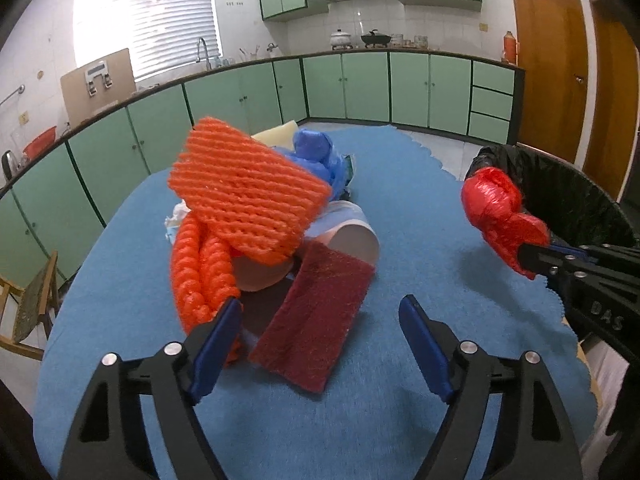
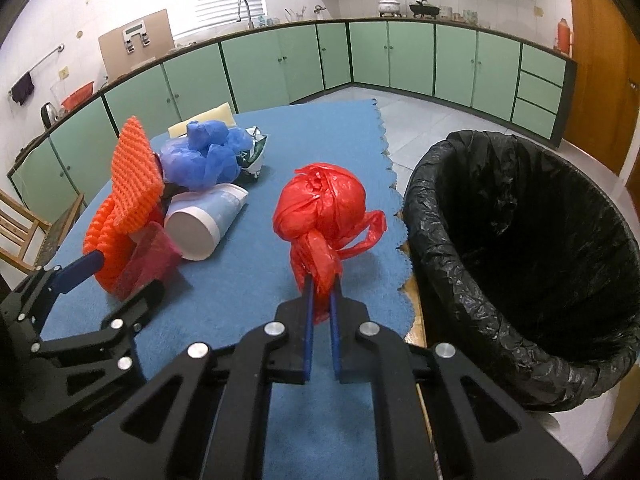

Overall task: Collect trash
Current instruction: 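Grasp the red plastic bag with the right gripper while the left gripper grasps the maroon scouring pad, then carry the red bag and maroon pad over the bin and open both grippers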

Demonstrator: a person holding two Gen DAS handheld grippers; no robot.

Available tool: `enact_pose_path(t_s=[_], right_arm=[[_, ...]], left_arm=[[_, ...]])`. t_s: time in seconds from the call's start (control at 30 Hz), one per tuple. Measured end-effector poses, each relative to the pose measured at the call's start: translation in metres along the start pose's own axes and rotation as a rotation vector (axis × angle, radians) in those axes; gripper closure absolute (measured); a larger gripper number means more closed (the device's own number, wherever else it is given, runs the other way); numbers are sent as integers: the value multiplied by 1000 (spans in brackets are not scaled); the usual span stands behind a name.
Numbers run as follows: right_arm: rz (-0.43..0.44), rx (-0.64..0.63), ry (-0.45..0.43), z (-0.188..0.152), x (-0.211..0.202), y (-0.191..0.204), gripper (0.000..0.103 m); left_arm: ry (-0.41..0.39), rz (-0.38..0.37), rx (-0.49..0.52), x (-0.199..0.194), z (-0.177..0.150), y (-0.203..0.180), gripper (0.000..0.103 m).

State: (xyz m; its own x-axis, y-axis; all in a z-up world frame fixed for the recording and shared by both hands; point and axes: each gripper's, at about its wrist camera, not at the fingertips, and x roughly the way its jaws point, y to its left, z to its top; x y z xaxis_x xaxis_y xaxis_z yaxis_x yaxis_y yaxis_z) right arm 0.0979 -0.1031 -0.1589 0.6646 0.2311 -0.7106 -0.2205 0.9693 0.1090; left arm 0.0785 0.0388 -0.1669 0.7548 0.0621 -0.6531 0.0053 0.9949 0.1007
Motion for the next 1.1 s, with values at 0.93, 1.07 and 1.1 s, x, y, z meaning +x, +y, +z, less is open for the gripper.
enact_pose_path(t_s=[0.93, 1.07, 1.1], right_arm=[[2, 25, 1, 2, -7, -7, 96], [9, 23, -24, 6, -19, -8, 96], [10, 24, -31, 7, -22, -9, 96]], left_arm=[[155, -45, -63, 31, 4, 4, 46], [115, -77, -51, 7, 12, 2, 47], [102, -83, -43, -1, 14, 1, 47]])
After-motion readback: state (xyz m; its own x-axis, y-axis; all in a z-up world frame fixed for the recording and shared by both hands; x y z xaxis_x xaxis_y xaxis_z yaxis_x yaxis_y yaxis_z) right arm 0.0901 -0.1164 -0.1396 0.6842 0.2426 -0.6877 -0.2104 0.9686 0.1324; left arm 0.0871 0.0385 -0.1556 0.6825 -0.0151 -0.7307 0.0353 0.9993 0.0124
